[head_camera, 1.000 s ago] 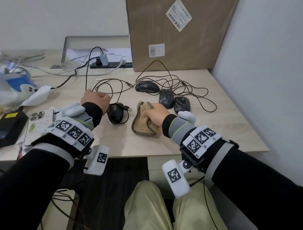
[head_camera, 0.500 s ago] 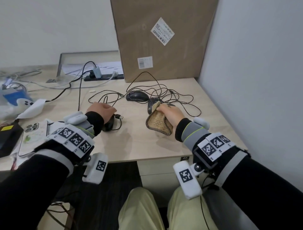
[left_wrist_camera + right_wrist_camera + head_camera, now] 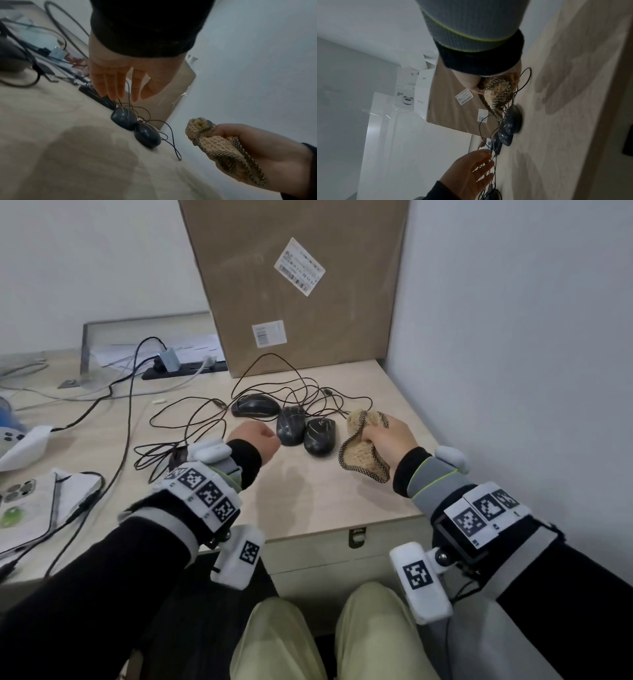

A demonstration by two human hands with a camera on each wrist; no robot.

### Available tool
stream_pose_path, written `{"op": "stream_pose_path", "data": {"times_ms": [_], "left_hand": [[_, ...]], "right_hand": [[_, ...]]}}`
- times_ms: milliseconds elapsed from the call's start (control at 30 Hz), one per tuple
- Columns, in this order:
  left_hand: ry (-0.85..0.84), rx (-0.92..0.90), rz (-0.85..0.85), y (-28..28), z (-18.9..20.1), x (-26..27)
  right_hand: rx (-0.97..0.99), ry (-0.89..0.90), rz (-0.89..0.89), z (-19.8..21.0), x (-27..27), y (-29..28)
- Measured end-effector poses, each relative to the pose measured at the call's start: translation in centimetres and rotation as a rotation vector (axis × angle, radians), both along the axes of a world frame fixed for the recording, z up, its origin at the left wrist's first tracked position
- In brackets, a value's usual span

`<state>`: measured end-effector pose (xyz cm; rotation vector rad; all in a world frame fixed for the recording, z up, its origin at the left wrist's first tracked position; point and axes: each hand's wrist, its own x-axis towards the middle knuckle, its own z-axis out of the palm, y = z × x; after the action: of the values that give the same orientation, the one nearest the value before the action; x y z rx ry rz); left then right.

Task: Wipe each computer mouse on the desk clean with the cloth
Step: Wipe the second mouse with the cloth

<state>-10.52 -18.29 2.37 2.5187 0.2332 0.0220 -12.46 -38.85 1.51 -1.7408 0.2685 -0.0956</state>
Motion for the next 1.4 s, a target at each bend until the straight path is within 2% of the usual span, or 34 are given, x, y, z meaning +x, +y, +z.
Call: {"op": "stream_pose_path", "data": {"times_ms": [100, 333, 600, 733, 800, 867, 900, 1000, 1033, 1133, 1167, 1300, 1400], "left_hand": [[0.073, -0.002, -0.047, -1.8, -0.9, 0.6], [0.101, 0.070, -0.074, -6.2, -1.2, 2.9], [0.216, 0.443, -0.031, -10.2, -1.2, 4.7], [0.194, 0.418, -0.012, -10.9, -1.2, 4.7], [0.198, 0.304, -0.008, -10.4, -1.2, 4.9], [0.218, 0.043, 0.034, -9.6, -1.2, 5.1], [0.260, -0.110, 0.070, -9.3, -1.1, 5.0], [0.255, -0.783, 0.135, -8.1, -0.2, 4.6], [0.236, -0.878, 0.154, -7.6, 0.1, 4.5], [0.132, -1.044, 0.129, -6.6, 1.1, 3.6], [0.146, -1.076, 0.096, -6.6, 1.0, 3.3], [0.384, -1.222, -0.003, -7.0, 0.5, 0.9], [0.441, -1.386, -0.010, -7.6, -0.4, -0.4]], "right_hand": [[0.018, 0.003, -0.005, -0.6, -0.1, -1.1], [-0.044, -0.016, 0.011, -0.8, 0.2, -1.9], [-0.040, -0.011, 0.036, -1.7, -0.3, -2.2], [-0.093, -0.012, 0.032, -1.8, -0.7, -2.9], [-0.129, -0.015, 0.028, -2.1, -0.8, -3.0], [-0.163, -0.028, 0.017, -2.3, -0.8, -3.0], [-0.175, -0.036, 0.008, -2.4, -0.8, -2.9], [-0.157, -0.073, -0.056, -2.4, -1.0, -2.6], [-0.139, -0.103, -0.098, -2.3, -1.1, -2.4], [-0.098, -0.216, -0.221, -1.8, -1.4, -1.8], [-0.096, -0.249, -0.238, -1.6, -1.5, -1.7], [-0.161, -0.326, -0.187, -1.7, -1.7, -1.2], [-0.225, -0.355, -0.152, -2.5, -1.9, -1.2]]}}
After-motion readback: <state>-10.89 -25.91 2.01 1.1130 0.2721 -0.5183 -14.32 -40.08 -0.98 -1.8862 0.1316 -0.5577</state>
